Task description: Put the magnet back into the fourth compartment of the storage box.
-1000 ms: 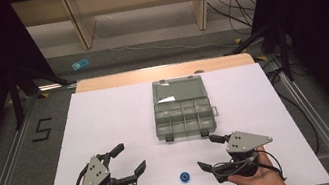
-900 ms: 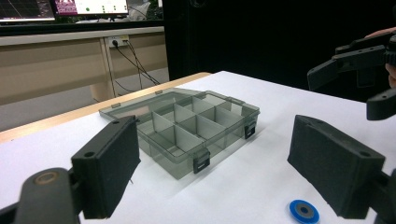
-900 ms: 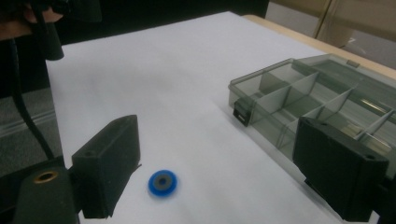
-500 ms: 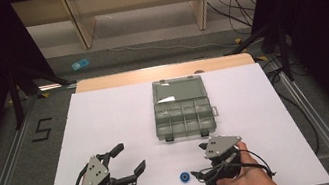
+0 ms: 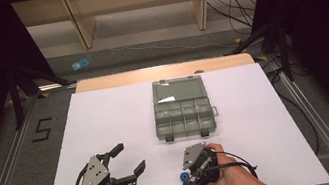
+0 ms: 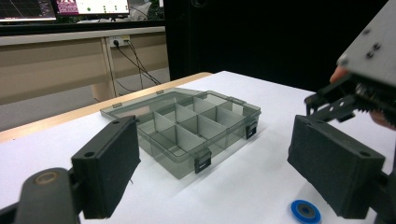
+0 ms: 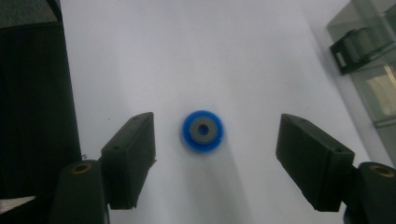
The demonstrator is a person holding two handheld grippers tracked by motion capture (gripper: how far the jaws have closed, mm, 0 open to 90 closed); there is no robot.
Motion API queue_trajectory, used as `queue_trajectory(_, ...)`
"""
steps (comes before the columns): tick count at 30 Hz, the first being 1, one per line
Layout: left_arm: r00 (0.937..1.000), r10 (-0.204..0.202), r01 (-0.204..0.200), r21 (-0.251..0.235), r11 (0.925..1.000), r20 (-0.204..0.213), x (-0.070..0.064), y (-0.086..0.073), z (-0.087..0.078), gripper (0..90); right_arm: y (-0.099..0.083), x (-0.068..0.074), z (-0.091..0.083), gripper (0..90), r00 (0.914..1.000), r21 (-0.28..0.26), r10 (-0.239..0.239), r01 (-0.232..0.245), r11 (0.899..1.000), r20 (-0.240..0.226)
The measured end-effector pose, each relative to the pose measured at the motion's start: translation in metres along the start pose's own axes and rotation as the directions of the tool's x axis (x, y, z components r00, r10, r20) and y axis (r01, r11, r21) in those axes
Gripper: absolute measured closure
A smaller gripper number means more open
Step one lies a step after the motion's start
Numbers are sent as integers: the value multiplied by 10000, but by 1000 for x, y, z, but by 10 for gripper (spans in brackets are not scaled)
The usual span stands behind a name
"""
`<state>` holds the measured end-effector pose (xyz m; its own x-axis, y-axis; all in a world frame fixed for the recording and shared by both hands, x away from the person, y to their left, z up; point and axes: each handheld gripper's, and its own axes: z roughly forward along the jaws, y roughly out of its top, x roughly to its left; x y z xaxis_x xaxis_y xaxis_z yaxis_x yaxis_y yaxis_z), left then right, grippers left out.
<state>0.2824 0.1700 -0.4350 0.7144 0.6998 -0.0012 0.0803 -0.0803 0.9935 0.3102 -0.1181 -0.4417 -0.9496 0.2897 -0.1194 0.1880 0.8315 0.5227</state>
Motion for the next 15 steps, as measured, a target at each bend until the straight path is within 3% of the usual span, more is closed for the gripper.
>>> queue_trajectory(4,10000,7,-6,124,9999,-77,0,0,-1,160,5,-1,9,322,9996,570,-98,113,9983,-266)
queue_trajectory(15,10000,25,-24,113,9999,-72,0,0,-1,160,9,-5,20,378,9984,1130,144,-82,9936,-543)
